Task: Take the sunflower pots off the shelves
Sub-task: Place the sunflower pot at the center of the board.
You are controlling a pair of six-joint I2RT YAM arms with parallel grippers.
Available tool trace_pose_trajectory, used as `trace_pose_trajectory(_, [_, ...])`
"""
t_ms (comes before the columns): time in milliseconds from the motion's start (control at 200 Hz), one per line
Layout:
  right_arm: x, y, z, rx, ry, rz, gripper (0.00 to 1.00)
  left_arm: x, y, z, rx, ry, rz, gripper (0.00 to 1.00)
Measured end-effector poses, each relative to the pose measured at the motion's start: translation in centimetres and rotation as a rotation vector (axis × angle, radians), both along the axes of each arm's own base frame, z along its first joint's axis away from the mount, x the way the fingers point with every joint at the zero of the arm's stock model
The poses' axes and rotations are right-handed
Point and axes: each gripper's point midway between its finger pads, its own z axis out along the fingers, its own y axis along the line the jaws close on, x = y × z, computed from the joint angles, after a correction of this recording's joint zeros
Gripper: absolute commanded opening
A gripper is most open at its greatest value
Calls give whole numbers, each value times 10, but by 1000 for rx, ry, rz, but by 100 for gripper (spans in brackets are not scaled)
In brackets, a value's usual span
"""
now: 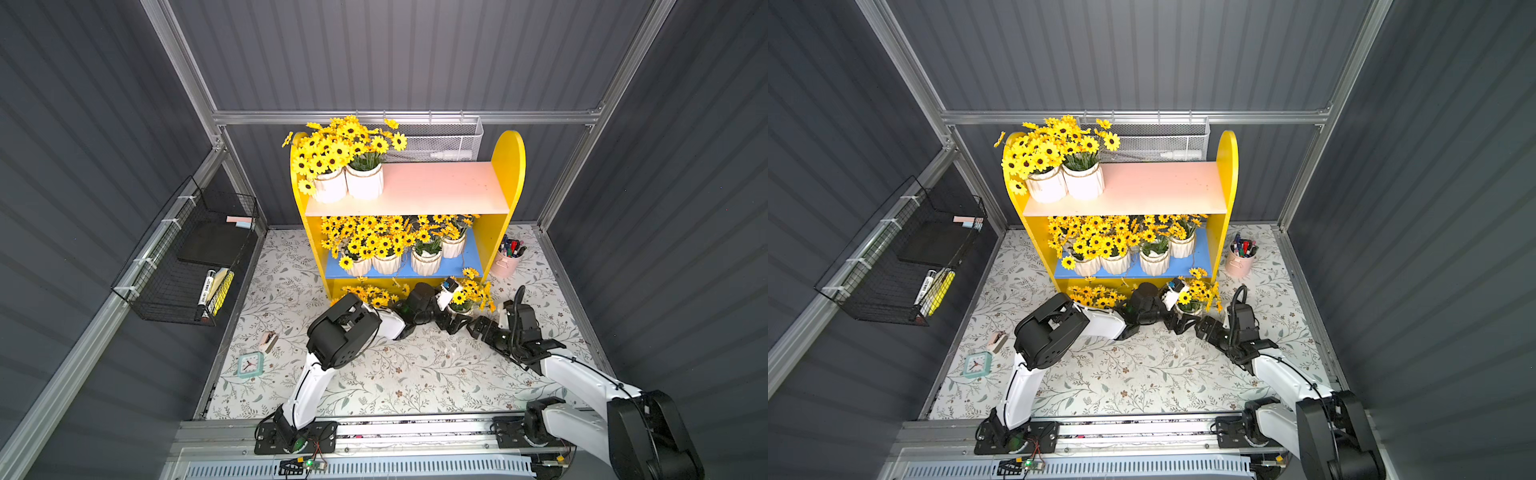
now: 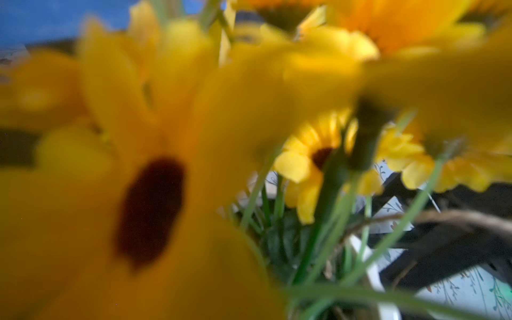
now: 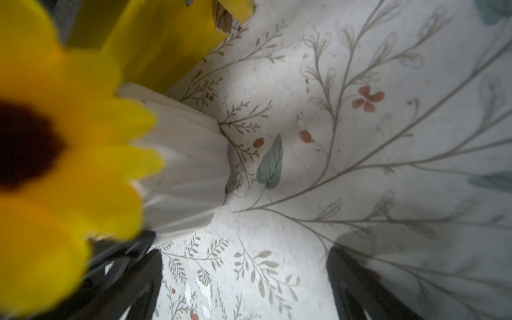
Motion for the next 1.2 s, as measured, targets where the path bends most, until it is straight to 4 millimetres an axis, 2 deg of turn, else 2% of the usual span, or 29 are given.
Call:
trace_pose_trajectory(205, [15,-3,-2,-66,3,-20,99,8,5,2,5,51,20,99])
trace_pose_trajectory(455, [17,-6,-4,-109,4,-30,98,4,14,2,30,46,39,99])
trace_pose_trajectory(510, [21,-14,-4,-137,-5,-62,98,-3,15,0,38,54,15,99])
trace_pose_trajectory(700, [26,-39,-7,-216,-9,-159,98,-49,3,-1,89,80,-118,99])
trace_pose_trajectory(905, [22,-42,-5,-223,-3,-167,99,-65,3,-2,137,70,-163,100])
trace_pose_trajectory(970, [15,-42,3,-216,-7,-162,99,-67,2,-3,138,57,-171,99])
trace_pose_trajectory(1201, [-2,-45,59,-148,-148,-166,96,-70,0,-7,116,-47,-146,99])
